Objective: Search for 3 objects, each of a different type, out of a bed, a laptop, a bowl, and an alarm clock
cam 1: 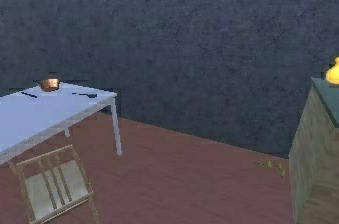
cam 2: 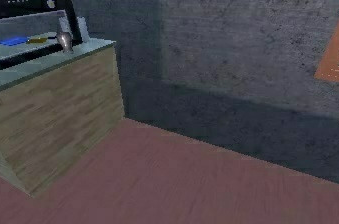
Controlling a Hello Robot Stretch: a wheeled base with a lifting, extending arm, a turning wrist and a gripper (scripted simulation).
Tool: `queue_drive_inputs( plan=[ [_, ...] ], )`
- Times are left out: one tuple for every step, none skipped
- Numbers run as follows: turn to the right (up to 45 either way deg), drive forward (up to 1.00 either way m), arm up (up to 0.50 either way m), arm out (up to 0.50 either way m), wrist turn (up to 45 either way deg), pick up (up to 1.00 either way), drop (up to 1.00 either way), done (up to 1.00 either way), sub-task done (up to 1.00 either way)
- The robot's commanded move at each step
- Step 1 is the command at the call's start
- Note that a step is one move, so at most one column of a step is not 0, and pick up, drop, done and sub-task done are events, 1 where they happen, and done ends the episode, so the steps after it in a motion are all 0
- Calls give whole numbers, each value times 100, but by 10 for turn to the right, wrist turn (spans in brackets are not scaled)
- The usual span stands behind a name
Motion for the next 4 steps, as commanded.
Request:
queue_drive_inputs(
  plan=[
    [-30,0,0,0,0,0,0,0,0],
    [30,0,0,0,0,0,0,0,0],
    [0,100,0,0,0,0,0,0,0],
    [90,0,0,0,0,0,0,0,0]
  ],
)
